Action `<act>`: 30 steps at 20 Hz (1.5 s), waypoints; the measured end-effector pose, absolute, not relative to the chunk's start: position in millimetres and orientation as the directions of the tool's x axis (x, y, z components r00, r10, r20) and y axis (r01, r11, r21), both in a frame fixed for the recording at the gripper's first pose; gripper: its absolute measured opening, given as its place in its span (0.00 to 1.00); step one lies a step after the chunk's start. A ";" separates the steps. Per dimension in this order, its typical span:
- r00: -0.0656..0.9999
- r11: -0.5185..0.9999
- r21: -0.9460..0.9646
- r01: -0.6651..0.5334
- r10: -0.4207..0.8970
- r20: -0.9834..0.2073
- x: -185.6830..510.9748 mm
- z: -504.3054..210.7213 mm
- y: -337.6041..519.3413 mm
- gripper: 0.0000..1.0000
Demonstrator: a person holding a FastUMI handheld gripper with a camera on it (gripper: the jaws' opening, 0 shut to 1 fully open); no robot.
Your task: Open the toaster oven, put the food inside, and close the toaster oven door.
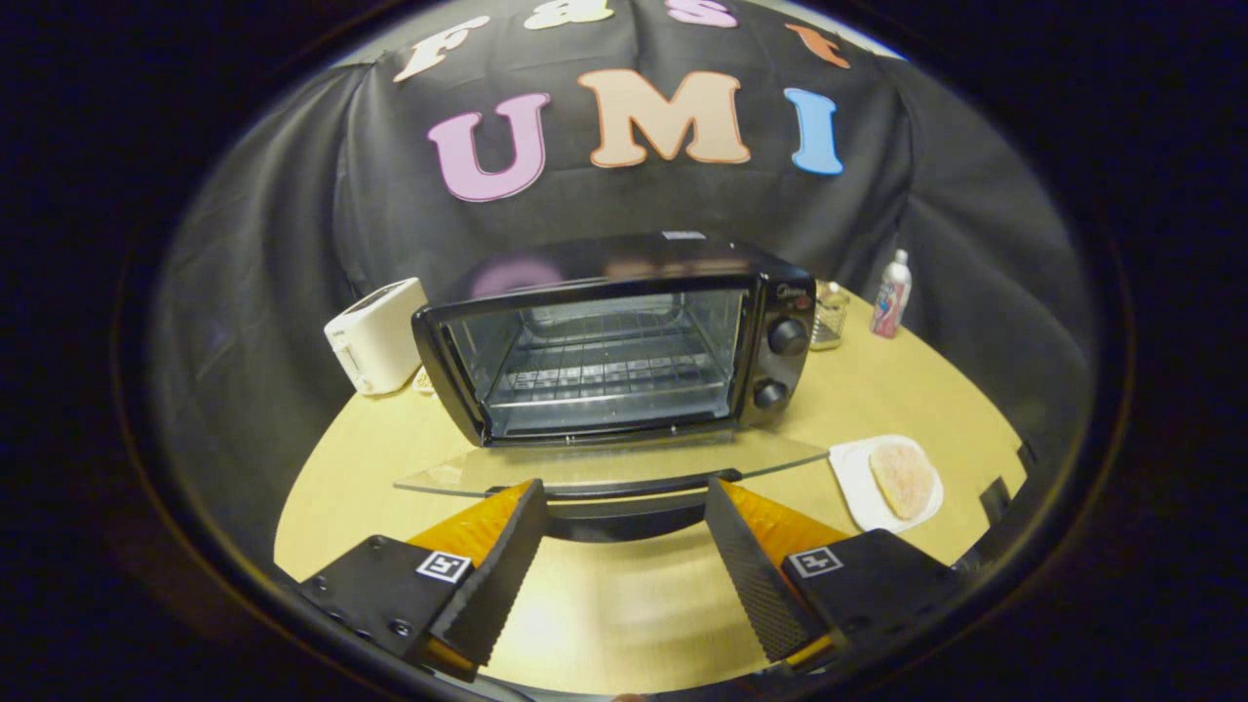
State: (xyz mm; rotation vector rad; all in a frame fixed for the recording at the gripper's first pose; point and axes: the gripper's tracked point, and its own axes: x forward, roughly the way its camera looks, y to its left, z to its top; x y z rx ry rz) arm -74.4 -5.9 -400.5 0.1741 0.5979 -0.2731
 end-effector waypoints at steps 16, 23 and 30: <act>0.673 0.979 -0.001 0.203 -0.140 -0.726 -103.4 -472.0 16.4 1.00; 0.785 0.979 -0.030 0.200 -0.179 -0.594 -75.9 -389.6 -44.2 1.00; 0.702 0.902 -0.108 0.418 -0.397 -0.592 -81.3 -392.0 -188.4 1.00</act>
